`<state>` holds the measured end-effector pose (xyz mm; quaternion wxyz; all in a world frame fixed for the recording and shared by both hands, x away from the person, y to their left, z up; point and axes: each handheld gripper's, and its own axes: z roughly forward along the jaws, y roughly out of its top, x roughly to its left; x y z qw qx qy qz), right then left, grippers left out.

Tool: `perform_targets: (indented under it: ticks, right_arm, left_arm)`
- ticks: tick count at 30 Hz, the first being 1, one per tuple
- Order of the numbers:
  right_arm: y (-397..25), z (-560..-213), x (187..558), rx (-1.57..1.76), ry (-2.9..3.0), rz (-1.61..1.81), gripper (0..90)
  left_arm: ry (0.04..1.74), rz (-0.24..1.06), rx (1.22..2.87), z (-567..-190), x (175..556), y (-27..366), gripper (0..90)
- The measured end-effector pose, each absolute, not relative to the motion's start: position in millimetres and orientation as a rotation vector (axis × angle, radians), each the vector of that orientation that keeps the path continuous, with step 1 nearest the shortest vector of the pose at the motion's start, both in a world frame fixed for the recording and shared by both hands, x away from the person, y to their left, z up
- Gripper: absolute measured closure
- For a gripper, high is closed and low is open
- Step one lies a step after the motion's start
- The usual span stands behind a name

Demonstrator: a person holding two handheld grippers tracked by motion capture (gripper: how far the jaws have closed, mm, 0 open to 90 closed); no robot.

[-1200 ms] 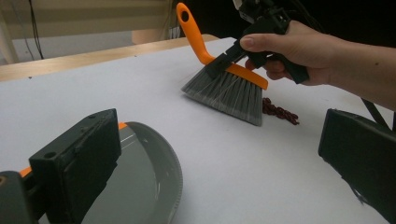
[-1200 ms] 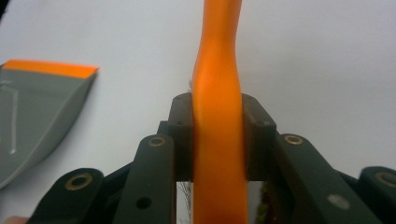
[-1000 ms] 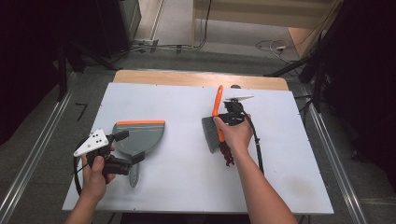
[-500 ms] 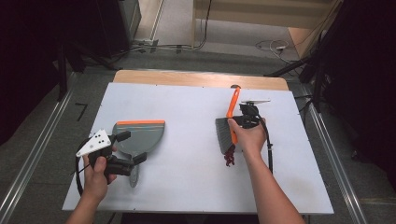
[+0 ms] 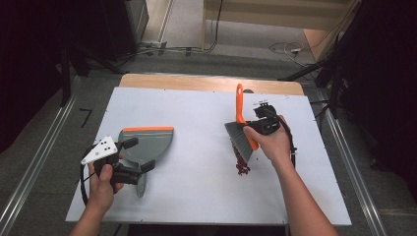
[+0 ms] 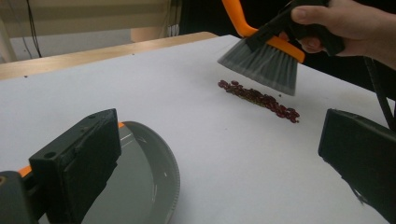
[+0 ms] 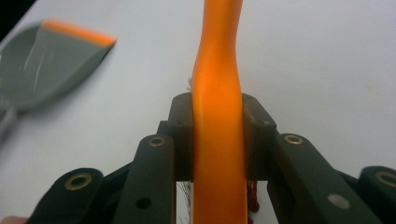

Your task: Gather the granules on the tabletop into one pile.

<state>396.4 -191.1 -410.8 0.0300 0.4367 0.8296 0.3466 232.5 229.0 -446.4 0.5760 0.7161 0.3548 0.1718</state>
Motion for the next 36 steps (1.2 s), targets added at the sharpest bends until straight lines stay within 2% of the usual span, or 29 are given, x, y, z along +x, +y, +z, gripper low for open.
perform_targets:
  ticks: [6,13,20,25,36]
  right_arm:
    - [-189.1,-409.8,366.2,0.896,2.721,0.876,68.8]
    - [-192.4,-408.6,335.1,0.745,2.833,0.84,68.8]
    - [-186.5,-428.1,318.5,0.629,2.907,0.821,68.9]
    - [-182.8,-443.4,321.6,0.579,2.941,0.834,68.9]
    - [-185.9,-450.6,357.1,0.538,2.919,0.851,68.3]
  left_arm:
    - [0.831,0.398,1.678,-447.1,233.1,227.8,0.0]
    - [0.83,0.399,1.68,-446.6,232.5,226.0,0.0]
    - [0.825,0.403,1.679,-445.9,232.3,225.7,0.0]
    - [0.825,0.404,1.68,-445.6,232.0,225.9,0.0]
    - [0.828,0.407,1.677,-445.2,231.7,226.4,0.0]
